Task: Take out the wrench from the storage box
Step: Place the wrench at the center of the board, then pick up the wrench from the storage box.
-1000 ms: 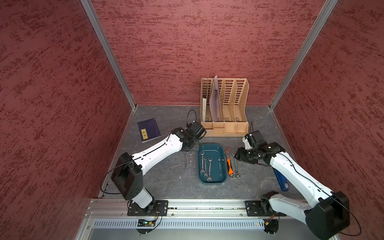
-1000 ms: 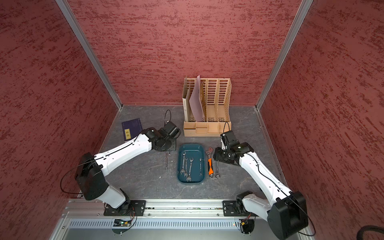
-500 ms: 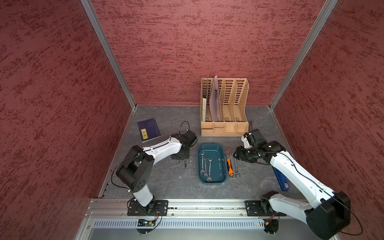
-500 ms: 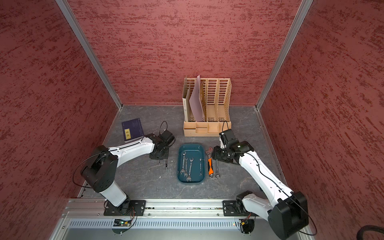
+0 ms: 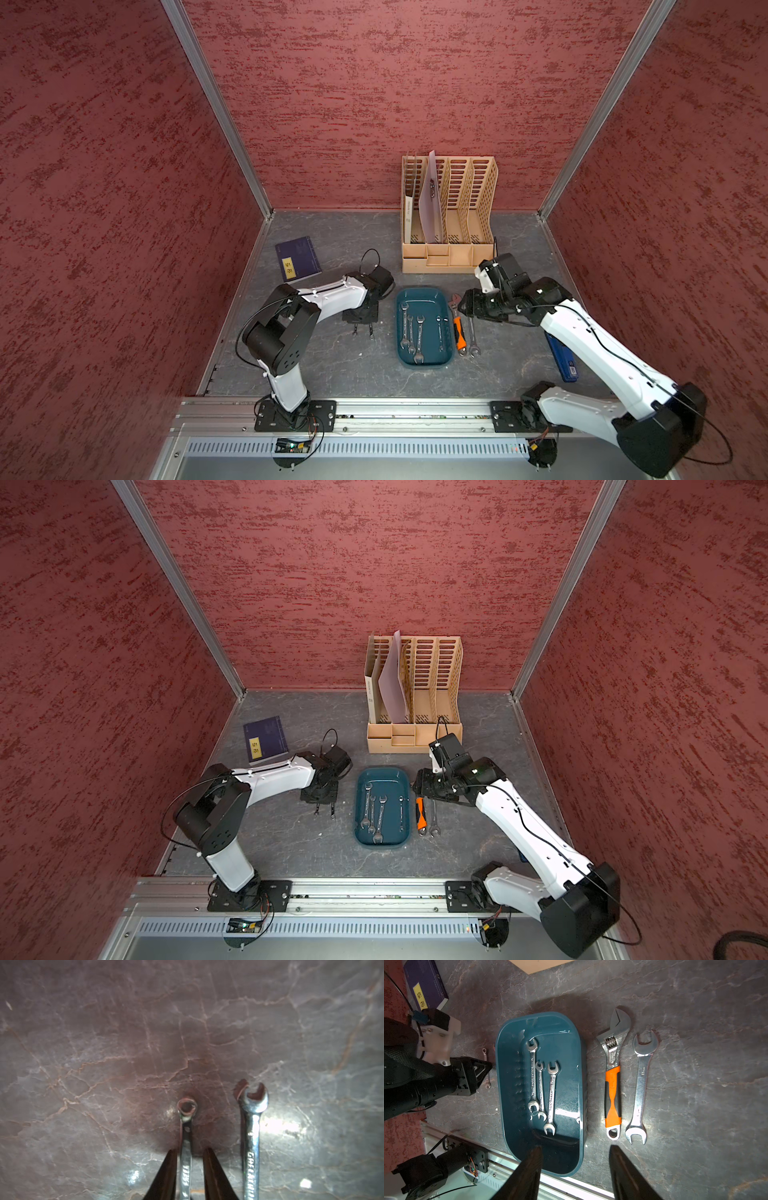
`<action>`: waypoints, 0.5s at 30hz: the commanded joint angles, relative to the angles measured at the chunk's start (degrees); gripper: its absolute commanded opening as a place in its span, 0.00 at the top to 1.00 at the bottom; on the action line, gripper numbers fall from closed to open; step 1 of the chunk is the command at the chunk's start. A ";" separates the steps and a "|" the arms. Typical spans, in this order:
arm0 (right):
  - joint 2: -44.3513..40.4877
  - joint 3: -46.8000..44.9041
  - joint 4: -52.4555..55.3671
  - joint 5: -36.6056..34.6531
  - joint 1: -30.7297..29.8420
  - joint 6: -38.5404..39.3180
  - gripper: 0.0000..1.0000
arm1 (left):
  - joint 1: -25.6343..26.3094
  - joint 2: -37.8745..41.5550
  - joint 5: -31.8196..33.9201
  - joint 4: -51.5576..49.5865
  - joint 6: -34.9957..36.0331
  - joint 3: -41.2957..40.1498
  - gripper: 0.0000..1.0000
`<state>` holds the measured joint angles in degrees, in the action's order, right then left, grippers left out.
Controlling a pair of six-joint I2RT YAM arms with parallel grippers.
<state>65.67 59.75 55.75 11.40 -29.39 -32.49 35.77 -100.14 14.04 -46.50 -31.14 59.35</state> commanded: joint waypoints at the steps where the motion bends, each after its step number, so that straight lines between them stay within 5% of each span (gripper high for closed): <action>1: 0.87 1.44 -0.06 -0.65 -1.95 -1.95 0.43 | -0.03 1.79 -1.17 0.48 -0.15 0.00 0.70; 15: 11.60 3.16 -6.53 -3.32 -13.48 -7.53 0.43 | -1.83 20.30 -0.50 -2.38 -3.57 -0.69 0.64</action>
<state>75.59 60.80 52.27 10.52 -40.91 -37.87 34.65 -83.11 13.13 -48.05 -32.99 59.27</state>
